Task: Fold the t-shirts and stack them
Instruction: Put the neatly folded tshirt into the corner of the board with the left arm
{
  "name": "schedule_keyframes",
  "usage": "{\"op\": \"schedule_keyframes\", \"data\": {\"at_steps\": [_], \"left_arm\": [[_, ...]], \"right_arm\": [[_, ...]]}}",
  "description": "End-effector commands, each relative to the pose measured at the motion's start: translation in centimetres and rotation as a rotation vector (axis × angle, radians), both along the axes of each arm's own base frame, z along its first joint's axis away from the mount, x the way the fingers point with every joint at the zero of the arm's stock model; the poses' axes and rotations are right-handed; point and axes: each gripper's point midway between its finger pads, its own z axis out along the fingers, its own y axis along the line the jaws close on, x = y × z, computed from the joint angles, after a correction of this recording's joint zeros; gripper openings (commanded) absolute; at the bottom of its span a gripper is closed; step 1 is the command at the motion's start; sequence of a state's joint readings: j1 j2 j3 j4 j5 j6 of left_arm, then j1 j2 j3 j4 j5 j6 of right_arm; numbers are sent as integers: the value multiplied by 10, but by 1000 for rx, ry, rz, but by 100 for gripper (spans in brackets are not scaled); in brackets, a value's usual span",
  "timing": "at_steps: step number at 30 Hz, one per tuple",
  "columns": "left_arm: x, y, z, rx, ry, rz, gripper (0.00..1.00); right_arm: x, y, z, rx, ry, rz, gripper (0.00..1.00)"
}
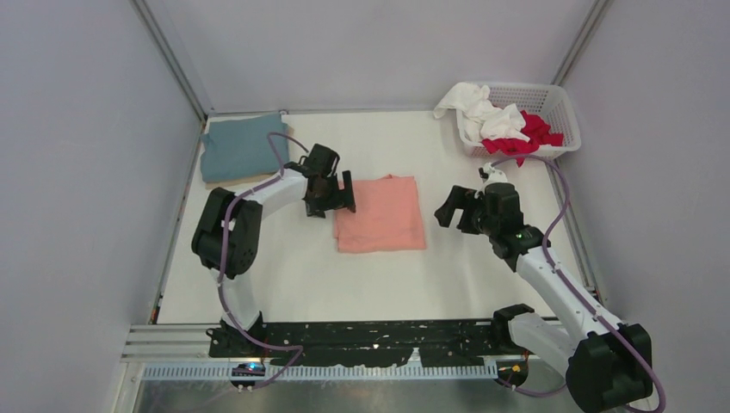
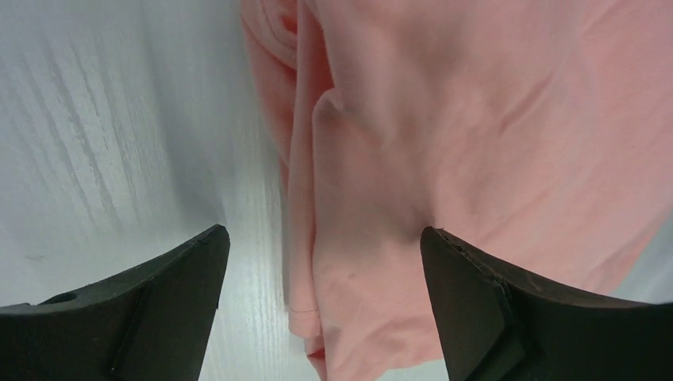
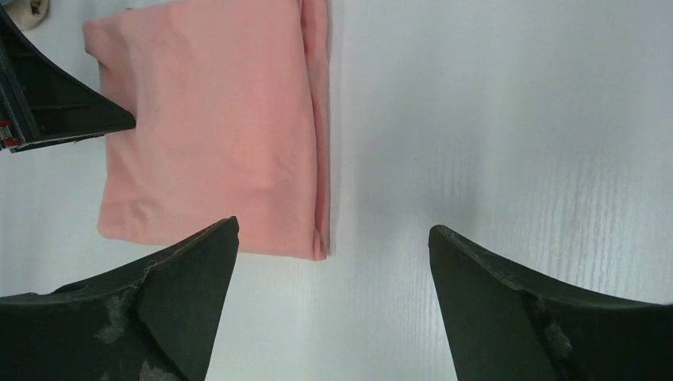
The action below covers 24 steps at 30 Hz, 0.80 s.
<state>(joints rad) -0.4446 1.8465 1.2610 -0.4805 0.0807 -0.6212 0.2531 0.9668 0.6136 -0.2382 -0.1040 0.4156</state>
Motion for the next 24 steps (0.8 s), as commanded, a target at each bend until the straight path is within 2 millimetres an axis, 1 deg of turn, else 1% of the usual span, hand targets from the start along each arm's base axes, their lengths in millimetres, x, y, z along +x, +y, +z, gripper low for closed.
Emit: {"op": "schedule_keyframes", "data": {"at_steps": [1,4,6,10,12,14,15,17,18,20,21,23,24], "left_arm": [[-3,-8,-2,-25,55,-12,90],[-8,-13,-12,-44,96,-27,83],[-10,-17,-19,-60,116,-28,76],[-15,-29,-30,-109,154,-37,64],[-19,-33,-35,-101,161,-42,57],[-22,-35,-35,-68,150,-47,55],[-24,-35,-36,-41,145,-49,52],[-25,-35,-36,3,139,-65,40],[-25,-35,-36,23,139,-73,30],[-20,-34,-34,65,121,-80,5],[-16,-31,-33,100,102,-80,0],[-4,-16,-27,205,50,-69,0],[2,-9,-21,250,27,-66,0]], "right_arm": [[1,-11,-1,-56,-12,-22,95],[1,-12,-10,-66,15,-23,95],[1,-13,-14,-67,27,-24,95],[1,-20,-21,-89,39,-55,95],[1,-23,-25,-95,44,-70,95],[1,-25,-26,-95,41,-78,95],[2,-25,-25,-92,37,-79,95],[2,-25,-24,-89,33,-81,95],[2,-25,-24,-89,32,-83,95],[1,-26,-25,-89,33,-86,95],[1,-27,-25,-89,31,-87,95],[1,-28,-23,-90,23,-92,95],[1,-28,-22,-91,18,-93,95]]}}
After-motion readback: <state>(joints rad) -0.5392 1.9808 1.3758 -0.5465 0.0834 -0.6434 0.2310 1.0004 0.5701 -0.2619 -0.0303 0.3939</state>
